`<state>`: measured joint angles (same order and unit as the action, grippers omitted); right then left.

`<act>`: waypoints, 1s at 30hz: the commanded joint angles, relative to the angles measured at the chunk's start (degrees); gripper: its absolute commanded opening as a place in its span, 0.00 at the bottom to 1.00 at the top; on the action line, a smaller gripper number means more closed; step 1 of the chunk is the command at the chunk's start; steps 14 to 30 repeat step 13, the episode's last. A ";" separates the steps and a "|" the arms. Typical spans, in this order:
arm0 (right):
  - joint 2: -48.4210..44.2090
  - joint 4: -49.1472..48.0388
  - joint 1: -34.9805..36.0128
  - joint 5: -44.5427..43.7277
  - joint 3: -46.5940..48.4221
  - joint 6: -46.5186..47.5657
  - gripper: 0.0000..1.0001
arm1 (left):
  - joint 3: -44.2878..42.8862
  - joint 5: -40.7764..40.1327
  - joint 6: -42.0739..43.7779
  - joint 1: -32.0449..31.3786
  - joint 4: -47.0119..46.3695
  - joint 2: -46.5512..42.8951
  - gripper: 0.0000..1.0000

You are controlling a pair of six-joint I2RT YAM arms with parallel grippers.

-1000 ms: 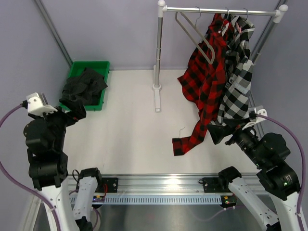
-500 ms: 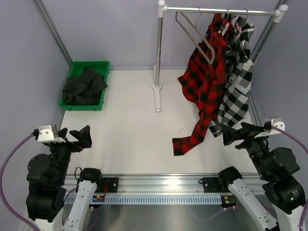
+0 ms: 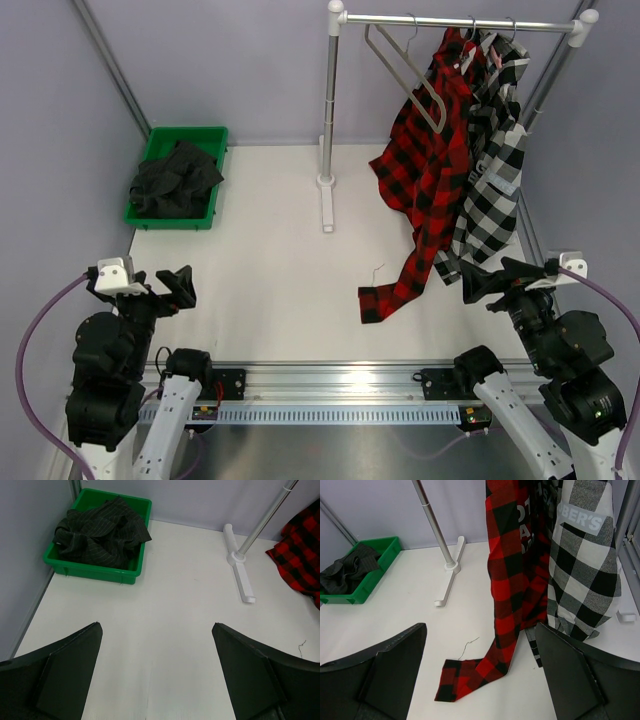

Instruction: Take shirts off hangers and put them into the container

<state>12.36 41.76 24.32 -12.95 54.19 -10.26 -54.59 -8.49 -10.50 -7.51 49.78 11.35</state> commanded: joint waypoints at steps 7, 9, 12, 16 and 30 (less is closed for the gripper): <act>-0.93 -3.26 -0.06 -1.03 -0.76 0.94 1.00 | 0.80 -1.00 1.10 -0.58 -3.11 0.42 0.99; -0.94 -3.17 -0.06 -1.02 -0.76 0.86 1.00 | 0.89 -1.00 1.10 -0.75 -3.20 0.60 0.99; -1.11 -3.44 -0.06 -1.20 -0.84 0.95 1.00 | 0.89 -1.00 1.10 -0.84 -3.29 0.95 0.99; -1.37 -3.70 -0.06 -0.94 -0.84 1.12 0.99 | 0.89 -1.09 1.10 -0.84 -3.37 0.95 0.99; -1.37 -3.70 -0.06 -0.94 -0.84 1.12 0.99 | 0.89 -1.09 1.10 -0.84 -3.37 0.95 0.99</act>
